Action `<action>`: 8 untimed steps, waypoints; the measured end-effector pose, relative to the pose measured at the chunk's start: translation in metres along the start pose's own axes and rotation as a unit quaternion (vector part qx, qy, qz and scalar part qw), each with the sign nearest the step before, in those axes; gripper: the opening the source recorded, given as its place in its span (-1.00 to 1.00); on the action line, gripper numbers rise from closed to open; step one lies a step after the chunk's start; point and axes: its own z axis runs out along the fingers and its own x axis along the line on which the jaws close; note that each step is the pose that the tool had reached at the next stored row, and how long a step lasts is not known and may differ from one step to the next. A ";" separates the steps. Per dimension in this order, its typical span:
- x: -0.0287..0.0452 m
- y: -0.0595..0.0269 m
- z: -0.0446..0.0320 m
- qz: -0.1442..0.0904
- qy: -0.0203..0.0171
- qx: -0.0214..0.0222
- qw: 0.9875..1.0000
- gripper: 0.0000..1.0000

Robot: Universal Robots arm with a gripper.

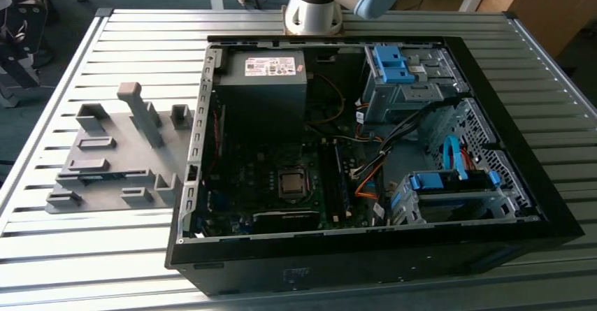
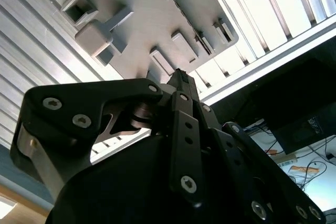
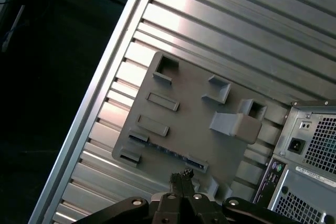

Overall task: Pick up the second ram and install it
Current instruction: 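Pick up the second ram and move it above second insertion slot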

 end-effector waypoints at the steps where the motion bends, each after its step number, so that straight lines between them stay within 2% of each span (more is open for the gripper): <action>1: 0.0000 0.0000 0.0000 0.000 0.000 0.000 1.000 -0.79; 8: 0.0000 0.0000 0.0000 0.000 0.000 0.000 1.000 -0.79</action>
